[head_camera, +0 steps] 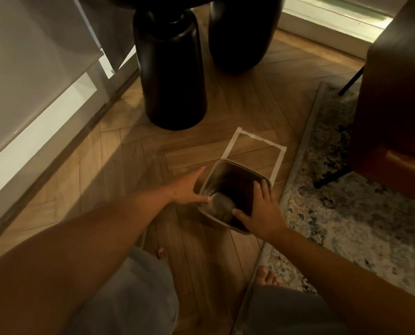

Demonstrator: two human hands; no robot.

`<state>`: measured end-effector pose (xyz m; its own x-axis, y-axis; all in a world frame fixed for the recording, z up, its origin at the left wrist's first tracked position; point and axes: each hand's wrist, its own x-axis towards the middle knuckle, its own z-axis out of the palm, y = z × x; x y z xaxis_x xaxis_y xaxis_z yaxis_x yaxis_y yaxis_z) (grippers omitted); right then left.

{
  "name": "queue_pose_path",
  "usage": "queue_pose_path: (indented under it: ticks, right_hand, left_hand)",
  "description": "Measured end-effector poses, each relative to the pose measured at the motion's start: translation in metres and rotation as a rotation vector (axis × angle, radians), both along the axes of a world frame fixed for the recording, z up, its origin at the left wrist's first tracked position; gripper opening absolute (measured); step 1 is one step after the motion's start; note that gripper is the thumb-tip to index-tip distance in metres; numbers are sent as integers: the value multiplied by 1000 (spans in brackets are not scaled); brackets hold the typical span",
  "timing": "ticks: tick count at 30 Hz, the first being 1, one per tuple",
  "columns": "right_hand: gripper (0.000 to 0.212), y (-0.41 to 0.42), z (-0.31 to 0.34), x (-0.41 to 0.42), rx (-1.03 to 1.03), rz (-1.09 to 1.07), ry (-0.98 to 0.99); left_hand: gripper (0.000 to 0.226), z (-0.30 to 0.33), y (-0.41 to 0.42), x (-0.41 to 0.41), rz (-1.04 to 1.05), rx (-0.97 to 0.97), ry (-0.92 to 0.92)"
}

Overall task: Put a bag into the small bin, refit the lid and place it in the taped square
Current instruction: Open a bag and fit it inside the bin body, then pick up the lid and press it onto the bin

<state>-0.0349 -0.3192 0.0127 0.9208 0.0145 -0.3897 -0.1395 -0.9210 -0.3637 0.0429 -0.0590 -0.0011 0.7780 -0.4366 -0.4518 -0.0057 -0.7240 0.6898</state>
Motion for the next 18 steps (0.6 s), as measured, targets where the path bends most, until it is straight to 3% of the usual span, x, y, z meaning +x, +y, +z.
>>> queue_pose_path:
  ticks: [6, 18]
  right_hand:
    - [96, 53, 18, 31, 199, 211, -49]
    - [83, 222, -9, 50, 258, 501, -3]
  left_hand:
    - [82, 0, 65, -9, 256, 96, -18]
    - [71, -15, 211, -69, 721, 158, 95]
